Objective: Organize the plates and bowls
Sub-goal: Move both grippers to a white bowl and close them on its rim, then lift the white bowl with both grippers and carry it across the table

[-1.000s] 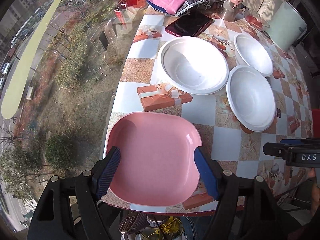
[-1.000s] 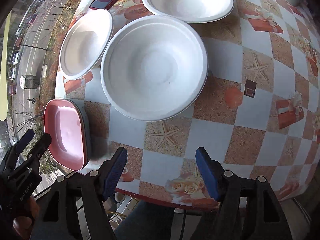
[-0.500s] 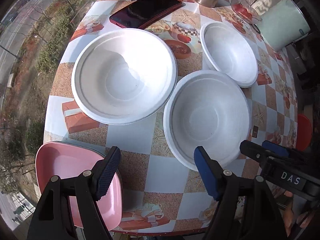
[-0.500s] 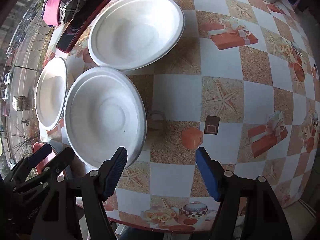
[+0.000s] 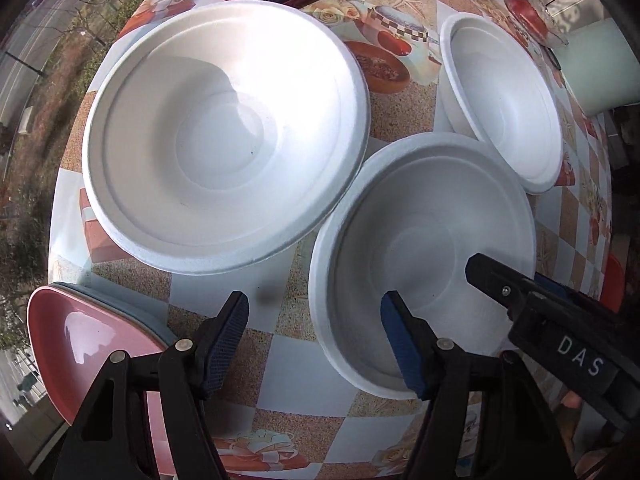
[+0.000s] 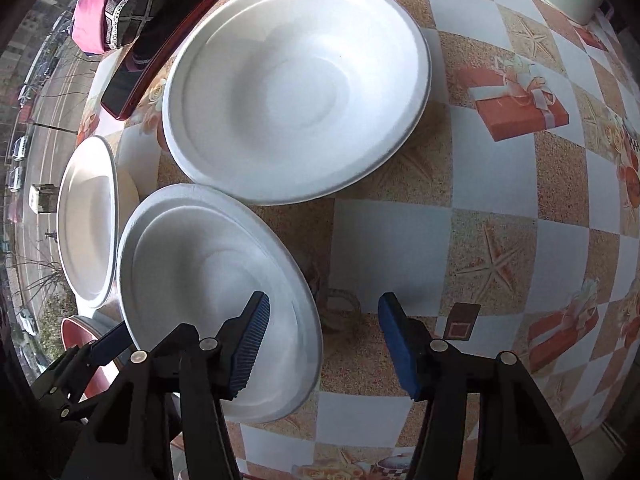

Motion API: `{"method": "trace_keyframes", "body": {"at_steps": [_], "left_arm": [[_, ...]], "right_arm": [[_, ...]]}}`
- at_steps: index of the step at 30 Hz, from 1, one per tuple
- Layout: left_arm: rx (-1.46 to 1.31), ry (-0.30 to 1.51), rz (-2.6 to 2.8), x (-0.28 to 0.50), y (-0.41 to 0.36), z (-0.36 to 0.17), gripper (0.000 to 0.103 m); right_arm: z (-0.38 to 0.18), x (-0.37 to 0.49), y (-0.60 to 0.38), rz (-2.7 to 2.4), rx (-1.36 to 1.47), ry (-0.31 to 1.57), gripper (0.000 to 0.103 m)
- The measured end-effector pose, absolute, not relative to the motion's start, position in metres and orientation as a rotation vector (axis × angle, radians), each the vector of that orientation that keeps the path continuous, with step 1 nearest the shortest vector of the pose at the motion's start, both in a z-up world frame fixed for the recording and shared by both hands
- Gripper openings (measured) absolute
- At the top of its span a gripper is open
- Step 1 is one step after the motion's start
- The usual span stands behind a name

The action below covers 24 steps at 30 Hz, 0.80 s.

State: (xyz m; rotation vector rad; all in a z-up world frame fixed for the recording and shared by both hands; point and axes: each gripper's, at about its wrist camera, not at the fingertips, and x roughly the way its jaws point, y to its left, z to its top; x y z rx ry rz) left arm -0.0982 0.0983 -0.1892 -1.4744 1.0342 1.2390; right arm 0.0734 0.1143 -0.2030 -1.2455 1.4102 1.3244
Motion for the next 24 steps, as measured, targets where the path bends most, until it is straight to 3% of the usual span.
{"method": "trace_keyframes", "body": {"at_steps": [1, 3, 5, 15, 24], "left_arm": [[-1.488, 1.035, 1.231, -0.098, 0.098, -0.192, 0.053], [-1.488, 1.021, 1.223, -0.097, 0.098, -0.193, 0.044], [-1.472, 1.019, 1.177, -0.09, 0.099, -0.192, 0.021], [-1.244, 1.207, 1.02, -0.023, 0.055, -0.187, 0.024], [-1.039, 1.329, 0.804, 0.074, 0.004, -0.186, 0.024]], "right_arm": [[-0.206, 0.072, 0.115, 1.319, -1.258, 1.417, 0.029], [-0.209, 0.071, 0.115, 1.323, -1.258, 1.436, 0.023], [-0.208, 0.067, 0.113, 1.345, -1.26, 1.444, 0.017], [-0.208, 0.102, 0.059, 1.327, -1.322, 1.447, 0.017], [-0.208, 0.174, -0.004, 1.154, -1.211, 1.531, 0.019]]}}
